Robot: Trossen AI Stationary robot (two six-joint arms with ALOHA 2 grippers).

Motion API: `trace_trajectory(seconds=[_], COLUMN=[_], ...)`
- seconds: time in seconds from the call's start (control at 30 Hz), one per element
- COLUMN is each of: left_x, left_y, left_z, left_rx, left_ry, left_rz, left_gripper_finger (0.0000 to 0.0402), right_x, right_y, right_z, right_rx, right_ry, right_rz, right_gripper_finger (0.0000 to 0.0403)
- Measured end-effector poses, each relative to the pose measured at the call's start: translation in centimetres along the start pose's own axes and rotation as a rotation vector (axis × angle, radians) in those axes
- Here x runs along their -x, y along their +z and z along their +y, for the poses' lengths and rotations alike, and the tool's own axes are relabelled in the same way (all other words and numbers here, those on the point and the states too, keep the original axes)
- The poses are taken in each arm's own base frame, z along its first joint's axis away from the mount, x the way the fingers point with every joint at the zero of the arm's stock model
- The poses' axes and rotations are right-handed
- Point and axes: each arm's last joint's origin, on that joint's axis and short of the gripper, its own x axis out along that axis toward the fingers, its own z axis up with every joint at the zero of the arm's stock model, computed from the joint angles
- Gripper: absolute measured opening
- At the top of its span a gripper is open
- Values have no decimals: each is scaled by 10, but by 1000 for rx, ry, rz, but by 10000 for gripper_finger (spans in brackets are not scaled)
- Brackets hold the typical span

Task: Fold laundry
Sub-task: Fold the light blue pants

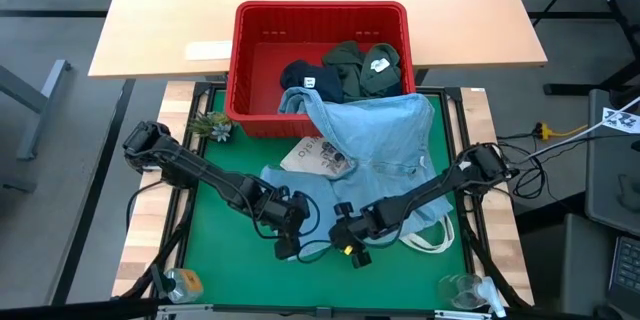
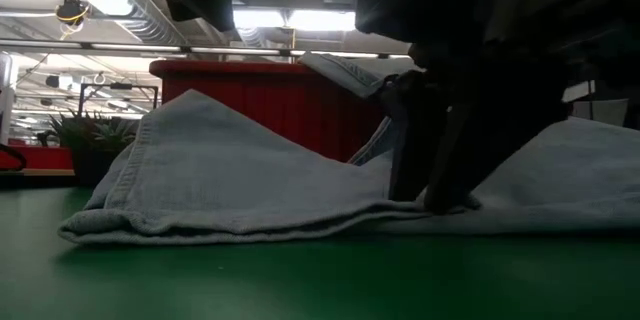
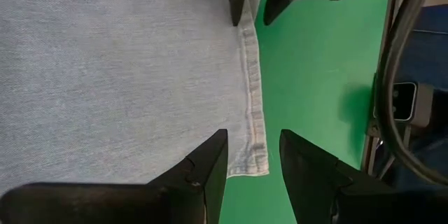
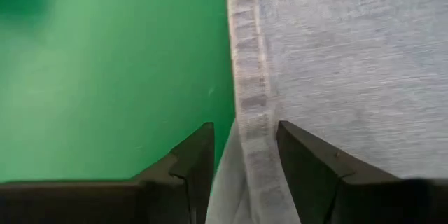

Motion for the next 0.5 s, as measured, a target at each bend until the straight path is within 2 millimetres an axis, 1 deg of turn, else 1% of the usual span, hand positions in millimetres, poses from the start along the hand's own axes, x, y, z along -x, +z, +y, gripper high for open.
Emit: trace_trajectory(seconds=[0.17, 0.5], left_x=[0, 0], left_y=[0, 1], left_z=[1, 0], left_rx=[1, 1], left_ry=[12, 12], left_rz=[-11, -12], left_gripper_finger=[124, 124], right_x=[0, -2], right_y=[0, -4], right_z=[-5, -6], right_rx=[22, 89], right_ry=[-89, -94], right_rz=[-5, 35], right_gripper_finger=[156, 156])
